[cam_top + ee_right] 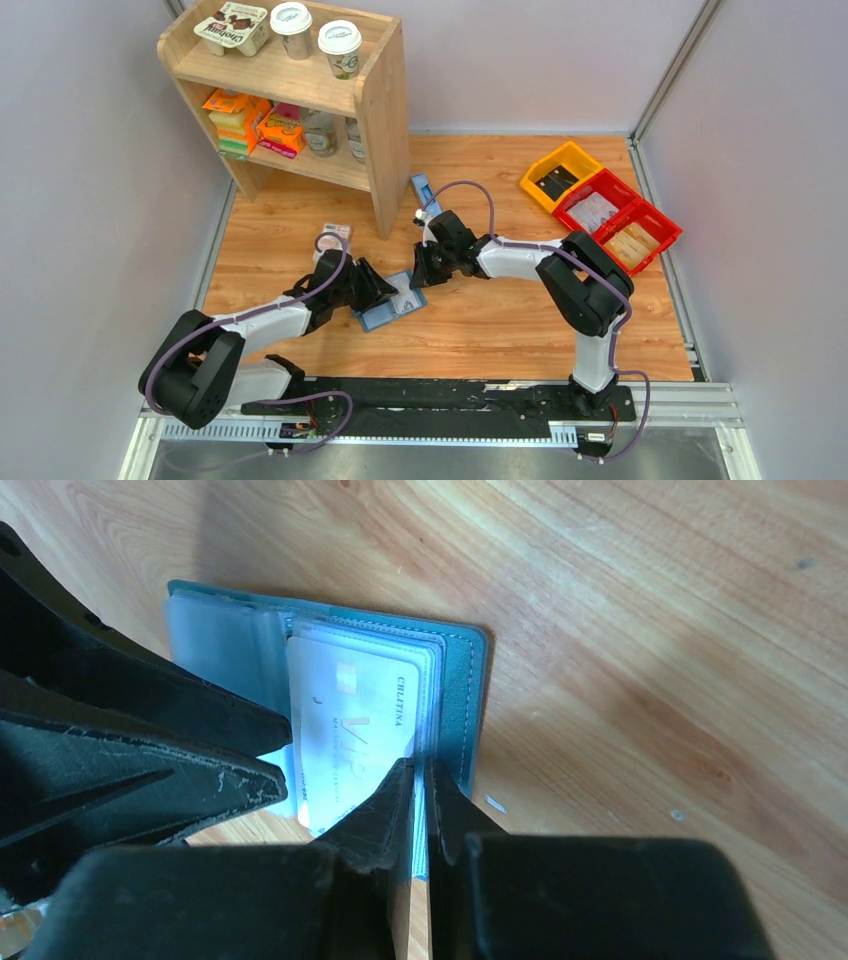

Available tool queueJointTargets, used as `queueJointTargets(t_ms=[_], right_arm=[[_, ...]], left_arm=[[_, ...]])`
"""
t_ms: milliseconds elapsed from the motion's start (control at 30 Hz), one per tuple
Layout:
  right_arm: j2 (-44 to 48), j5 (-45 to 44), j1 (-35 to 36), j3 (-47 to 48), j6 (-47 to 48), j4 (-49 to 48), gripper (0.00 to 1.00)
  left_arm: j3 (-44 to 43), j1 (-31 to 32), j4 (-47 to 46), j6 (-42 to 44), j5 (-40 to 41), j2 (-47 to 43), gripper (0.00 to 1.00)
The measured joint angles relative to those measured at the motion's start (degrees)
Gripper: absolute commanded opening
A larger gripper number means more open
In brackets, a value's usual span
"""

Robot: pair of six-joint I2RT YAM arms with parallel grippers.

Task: Take the credit cards out of the card holder
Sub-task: Remove the credit card from the card holder.

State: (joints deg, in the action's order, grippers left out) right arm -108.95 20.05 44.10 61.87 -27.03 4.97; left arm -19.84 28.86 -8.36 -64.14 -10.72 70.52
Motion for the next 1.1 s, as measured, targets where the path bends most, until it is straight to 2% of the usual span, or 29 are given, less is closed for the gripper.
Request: queueJointTargets(t_ms=[567, 933, 1100], right_arm=[[-0.6, 1.0, -0.1, 0.0, -0.6, -1.7, 0.07], [-0.9, 1.6, -0.1, -0.3, -0.7, -2.8, 0.07], [-1.1, 2.3, -0.1, -0.3, -0.8, -3.3, 0.07]], left_arm=[[0.0, -0.1, -3.2, -2.5, -0.5, 2.6, 0.47], [-0.2, -0.2, 0.9, -4.5, 2.1, 1.1, 0.46], [-0.2, -0.5, 1.9, -4.5, 2.4, 0.8, 0.43]])
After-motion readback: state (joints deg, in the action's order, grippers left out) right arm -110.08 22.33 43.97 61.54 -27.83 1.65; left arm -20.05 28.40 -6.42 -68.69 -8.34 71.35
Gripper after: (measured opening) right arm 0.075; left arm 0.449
